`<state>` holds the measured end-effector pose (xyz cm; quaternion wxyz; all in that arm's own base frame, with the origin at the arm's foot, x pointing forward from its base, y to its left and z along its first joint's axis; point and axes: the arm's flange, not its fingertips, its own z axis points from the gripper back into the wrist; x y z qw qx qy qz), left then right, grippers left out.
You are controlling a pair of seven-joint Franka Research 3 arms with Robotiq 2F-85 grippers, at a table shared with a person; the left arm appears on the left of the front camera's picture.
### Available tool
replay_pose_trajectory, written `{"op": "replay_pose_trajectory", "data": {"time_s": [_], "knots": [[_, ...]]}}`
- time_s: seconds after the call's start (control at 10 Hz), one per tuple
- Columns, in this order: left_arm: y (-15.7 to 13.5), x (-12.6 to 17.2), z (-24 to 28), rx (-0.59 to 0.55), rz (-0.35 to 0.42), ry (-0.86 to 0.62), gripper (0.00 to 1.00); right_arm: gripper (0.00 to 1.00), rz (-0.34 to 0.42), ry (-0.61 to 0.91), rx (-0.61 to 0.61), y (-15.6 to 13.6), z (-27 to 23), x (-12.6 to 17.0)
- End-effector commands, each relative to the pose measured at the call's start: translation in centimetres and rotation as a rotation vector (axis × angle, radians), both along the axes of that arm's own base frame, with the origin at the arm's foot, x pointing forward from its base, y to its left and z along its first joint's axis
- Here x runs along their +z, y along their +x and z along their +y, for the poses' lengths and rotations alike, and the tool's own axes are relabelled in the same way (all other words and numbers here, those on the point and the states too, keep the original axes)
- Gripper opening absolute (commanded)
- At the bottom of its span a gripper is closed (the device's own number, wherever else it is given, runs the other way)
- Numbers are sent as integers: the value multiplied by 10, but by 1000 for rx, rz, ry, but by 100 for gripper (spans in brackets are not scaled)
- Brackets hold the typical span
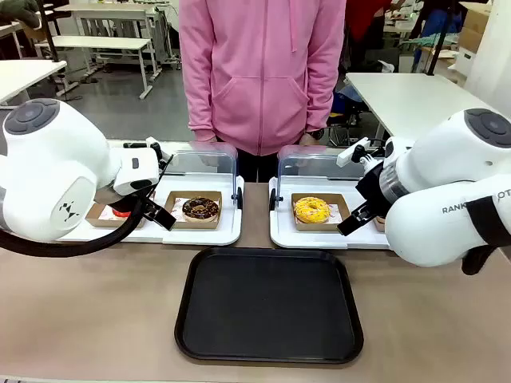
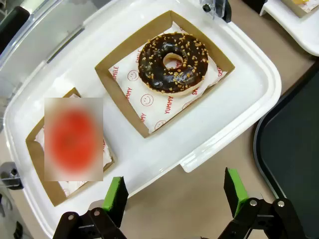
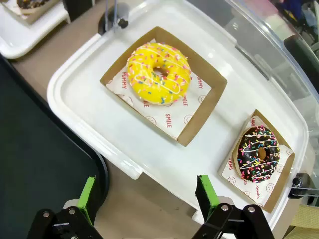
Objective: Move the first donut from the left to the tray.
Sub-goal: Pick up the Paper togo box containing the Donut indicated by the person and place it on the Handle tray.
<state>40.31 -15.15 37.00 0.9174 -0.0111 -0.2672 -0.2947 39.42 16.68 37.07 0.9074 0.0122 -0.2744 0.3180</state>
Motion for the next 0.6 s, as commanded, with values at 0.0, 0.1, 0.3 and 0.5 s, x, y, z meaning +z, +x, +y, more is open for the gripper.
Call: {"op": "replay_pose_trajectory", "data": {"time_s": [0.0,0.1,0.3,0.5], "knots": [[0,0,0,0,0,0,100,100,0,0,0,0,0,0],[0,0,0,0,0,0,100,100,0,0,0,0,0,0],[0,0,0,0,0,0,100,100,0,0,0,0,0,0],[0,0,0,0,0,0,100,100,0,0,0,0,0,0]]}}
